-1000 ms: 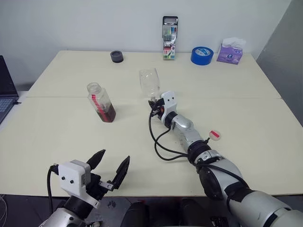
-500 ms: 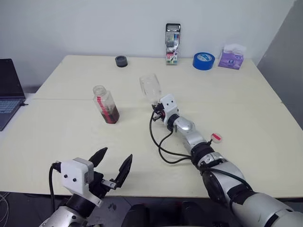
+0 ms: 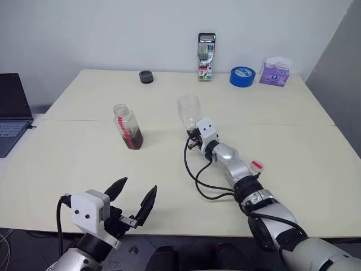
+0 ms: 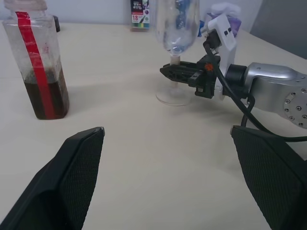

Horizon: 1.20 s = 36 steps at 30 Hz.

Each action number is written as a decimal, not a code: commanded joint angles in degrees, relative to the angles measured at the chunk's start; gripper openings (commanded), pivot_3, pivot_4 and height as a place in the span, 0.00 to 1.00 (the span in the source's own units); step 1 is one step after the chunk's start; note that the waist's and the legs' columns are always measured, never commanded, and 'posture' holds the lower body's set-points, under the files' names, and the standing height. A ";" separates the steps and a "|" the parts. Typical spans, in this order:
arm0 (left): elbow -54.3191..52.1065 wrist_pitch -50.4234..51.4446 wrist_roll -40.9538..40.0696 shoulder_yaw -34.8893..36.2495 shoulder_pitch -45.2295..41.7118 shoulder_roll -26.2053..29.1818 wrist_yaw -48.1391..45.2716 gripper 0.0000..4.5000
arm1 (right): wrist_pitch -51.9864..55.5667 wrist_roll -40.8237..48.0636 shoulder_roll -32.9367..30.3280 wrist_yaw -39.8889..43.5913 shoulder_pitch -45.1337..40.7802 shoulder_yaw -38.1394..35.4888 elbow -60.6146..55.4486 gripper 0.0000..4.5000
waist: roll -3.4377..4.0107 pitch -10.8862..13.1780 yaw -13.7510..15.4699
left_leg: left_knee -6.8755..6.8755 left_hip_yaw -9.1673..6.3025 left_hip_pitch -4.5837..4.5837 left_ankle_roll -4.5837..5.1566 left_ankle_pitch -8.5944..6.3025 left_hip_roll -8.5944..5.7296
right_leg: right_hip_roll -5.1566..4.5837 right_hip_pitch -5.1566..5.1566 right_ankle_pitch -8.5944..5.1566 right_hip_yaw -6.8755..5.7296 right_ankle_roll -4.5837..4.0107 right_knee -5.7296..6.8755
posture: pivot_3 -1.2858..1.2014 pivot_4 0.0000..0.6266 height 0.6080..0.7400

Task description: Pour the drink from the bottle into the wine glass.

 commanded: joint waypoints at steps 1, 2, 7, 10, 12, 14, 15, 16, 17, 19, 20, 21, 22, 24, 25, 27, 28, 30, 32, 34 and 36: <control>-1.14 -1.26 0.17 0.94 0.39 0.17 -0.83 1.00 | 3.87 -0.67 -1.50 -0.93 1.95 -0.78 4.52 0.04 | 0.01 0.01 -0.01 | 0.00 0.00 0.01 0.00 0.00 0.00 | 0.00 0.00 -0.01 0.00 -0.01 0.00 | 0.52 0.24 1.00; -1.03 -1.32 0.17 1.08 0.30 0.16 -0.93 1.00 | 2.97 -0.34 -0.97 -0.55 1.62 -0.83 4.69 0.04 | 0.01 0.01 -0.01 | -0.01 0.00 0.02 0.00 0.00 0.00 | 0.00 0.00 -0.01 0.00 -0.02 0.00 | 0.52 0.24 1.00; -0.27 -1.41 0.33 1.34 -0.90 -0.18 -0.96 1.00 | -6.58 3.93 2.87 2.39 -0.96 -4.10 7.29 0.04 | -0.05 0.04 -0.43 | -0.08 0.00 0.04 0.00 0.00 0.03 | 0.03 -0.01 -0.03 0.00 -0.05 0.00 | 0.52 0.24 1.00; 0.32 -1.44 0.87 0.75 -2.20 -0.70 -0.61 1.00 | -11.49 3.88 4.28 1.28 -4.15 -5.41 12.22 0.04 | 0.01 0.22 -0.64 | -0.11 0.05 -0.04 0.00 0.00 0.03 | 0.03 0.01 -0.03 0.04 -0.05 0.03 | 0.52 0.24 1.00; 0.61 -1.36 1.30 0.41 -3.00 -0.95 -0.40 1.00 | -13.21 2.80 4.85 -0.23 -6.14 -5.46 15.30 0.04 | 0.06 0.31 -0.69 | -0.13 0.07 -0.12 -0.01 0.00 0.05 | 0.04 -0.02 -0.03 0.04 -0.05 0.05 | 0.52 0.24 1.00; 0.66 -1.24 1.58 0.25 -3.53 -1.24 -0.27 1.00 | -14.08 2.18 5.41 -0.79 -7.58 -5.59 17.53 0.04 | 0.07 0.36 -0.86 | -0.15 0.08 -0.16 -0.01 0.01 0.07 | 0.06 -0.08 -0.03 0.05 -0.06 0.06 | 0.52 0.24 1.00; 0.60 -1.21 1.69 0.21 -3.63 -1.38 -0.26 1.00 | -14.37 1.85 5.59 -1.03 -8.14 -5.51 18.38 0.04 | 0.07 0.38 -0.97 | -0.17 0.08 -0.18 -0.02 0.01 0.09 | 0.06 -0.10 -0.03 0.04 -0.07 0.06 | 0.52 0.24 1.00; 0.56 -1.24 1.75 0.23 -3.63 -1.49 -0.29 1.00 | -14.63 1.68 5.77 -1.24 -8.56 -5.51 19.07 0.04 | 0.07 0.40 -1.02 | -0.17 0.08 -0.20 -0.02 0.01 0.09 | 0.06 -0.12 -0.03 0.04 -0.08 0.06 | 0.52 0.24 1.00; 0.50 -1.33 1.89 0.14 -3.51 -1.58 -0.31 1.00 | -14.83 1.53 5.90 -1.46 -8.87 -5.52 19.64 0.04 | 0.07 0.40 -1.04 | -0.17 0.08 -0.24 -0.02 0.01 0.09 | 0.06 -0.15 -0.03 0.05 -0.08 0.06 | 0.52 0.24 1.00; 0.51 -1.62 2.11 0.07 -3.19 -1.74 -0.45 1.00 | -15.26 1.15 6.05 -1.95 -9.19 -5.43 20.48 0.04 | 0.09 0.44 -1.06 | -0.17 0.08 -0.28 -0.02 0.01 0.09 | 0.06 -0.18 -0.03 0.05 -0.08 0.05 | 0.52 0.24 1.00; 0.60 -1.84 2.30 0.04 -2.99 -1.85 -0.53 1.00 | -15.52 0.95 6.09 -2.10 -9.15 -5.35 20.81 0.04 | 0.09 0.47 -1.07 | -0.17 0.08 -0.29 -0.02 0.01 0.09 | 0.06 -0.19 -0.03 0.05 -0.08 0.05 | 0.52 0.24 1.00; 0.74 -2.12 2.48 0.05 -2.75 -1.97 -0.70 1.00 | -15.79 0.77 6.13 -2.23 -9.03 -5.33 21.03 0.04 | 0.09 0.48 -1.08 | -0.17 0.08 -0.30 -0.02 0.01 0.09 | 0.06 -0.20 -0.04 0.04 -0.08 0.05 | 0.52 0.24 1.00; 0.99 -2.47 2.68 0.03 -2.53 -2.11 -0.94 1.00 | -16.08 0.56 6.13 -2.34 -8.82 -5.29 21.25 0.04 | 0.09 0.48 -1.08 | -0.18 0.08 -0.30 -0.02 0.01 0.09 | 0.06 -0.21 -0.04 0.05 -0.08 0.05 | 0.52 0.24 1.00; 1.56 -3.15 3.09 -0.04 -2.19 -2.38 -1.49 1.00 | -16.81 -0.06 6.03 -2.86 -8.42 -5.15 21.60 0.04 | 0.09 0.53 -1.08 | -0.18 0.08 -0.31 -0.02 0.01 0.09 | 0.05 -0.21 -0.04 0.05 -0.09 0.04 | 0.52 0.24 1.00; 1.87 -3.50 3.29 -0.09 -2.04 -2.52 -1.80 1.00 | -17.16 -0.38 5.99 -3.12 -8.29 -5.15 21.72 0.04 | 0.09 0.53 -1.08 | -0.18 0.08 -0.32 -0.02 0.01 0.10 | 0.05 -0.22 -0.04 0.05 -0.09 0.04 | 0.52 0.24 1.00; 2.62 -4.35 3.64 -0.13 -1.69 -2.77 -2.50 1.00 | -17.62 -0.65 6.01 -3.57 -8.12 -5.27 21.87 0.04 | 0.10 0.57 -1.09 | -0.18 0.08 -0.33 -0.02 0.01 0.10 | 0.05 -0.22 -0.04 0.04 -0.10 0.04 | 0.52 0.24 1.00; 2.91 -4.71 3.75 -0.14 -1.56 -2.84 -2.75 1.00 | -17.78 -0.65 6.03 -3.72 -8.09 -5.34 21.93 0.04 | 0.10 0.60 -1.09 | -0.18 0.08 -0.33 -0.02 0.01 0.10 | 0.05 -0.23 -0.05 0.05 -0.10 0.04 | 0.52 0.24 1.00; 3.68 -5.62 3.92 -0.06 -1.11 -2.92 -3.53 1.00 | -18.12 -0.83 6.12 -4.02 -7.97 -5.34 22.05 0.04 | 0.07 0.70 -1.09 | -0.18 0.08 -0.34 -0.02 0.01 0.10 | 0.05 -0.24 -0.05 0.04 -0.11 0.04 | 0.52 0.24 1.00; 4.17 -6.39 4.00 -0.01 -0.65 -2.95 -4.15 1.00 | -18.26 -0.85 6.23 -4.09 -7.89 -5.46 22.14 0.04 | 0.04 0.85 -1.09 | -0.18 0.08 -0.35 -0.02 0.01 0.10 | 0.05 -0.24 -0.05 0.05 -0.11 0.04 | 0.52 0.24 1.00; 4.36 -6.82 4.00 0.10 -0.38 -2.90 -4.54 1.00 | -18.36 -0.57 6.39 -3.75 -7.86 -5.73 22.17 0.04 | 0.04 0.94 -1.09 | -0.18 0.08 -0.38 -0.02 0.01 0.10 | 0.05 -0.26 -0.05 0.04 -0.11 0.04 | 0.52 0.24 1.00; 4.45 -7.05 3.99 0.31 -0.31 -2.80 -4.71 1.00 | -18.50 -0.16 6.64 -3.15 -7.84 -6.08 22.07 0.04 | 0.04 0.98 -1.09 | -0.18 0.07 -0.39 -0.02 0.01 0.10 | 0.04 -0.27 -0.06 0.03 -0.11 0.04 | 0.52 0.24 1.00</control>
